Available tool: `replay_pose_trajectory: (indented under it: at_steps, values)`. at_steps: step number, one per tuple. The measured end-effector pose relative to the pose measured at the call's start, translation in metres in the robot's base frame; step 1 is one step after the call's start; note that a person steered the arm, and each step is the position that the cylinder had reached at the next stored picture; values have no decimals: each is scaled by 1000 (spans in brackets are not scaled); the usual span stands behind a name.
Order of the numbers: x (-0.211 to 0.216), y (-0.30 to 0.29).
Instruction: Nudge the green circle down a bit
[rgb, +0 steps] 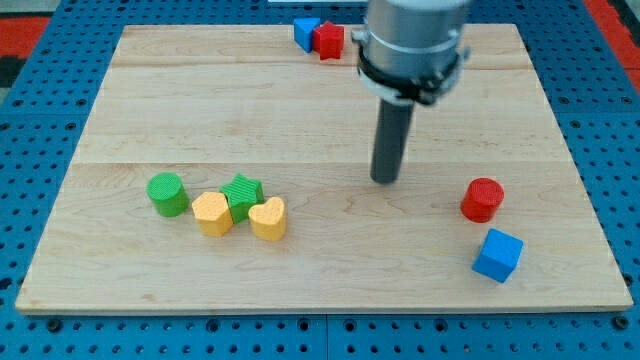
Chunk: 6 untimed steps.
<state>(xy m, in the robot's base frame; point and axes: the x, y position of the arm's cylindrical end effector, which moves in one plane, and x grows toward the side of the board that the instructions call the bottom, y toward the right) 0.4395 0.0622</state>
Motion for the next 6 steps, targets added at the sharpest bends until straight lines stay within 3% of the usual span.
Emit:
replay_pose_trajectory:
  at_steps: [1,3,4,6]
  values:
    - [-39,-70]
    - [-19,-251]
    - [24,-255]
    - [49,-254]
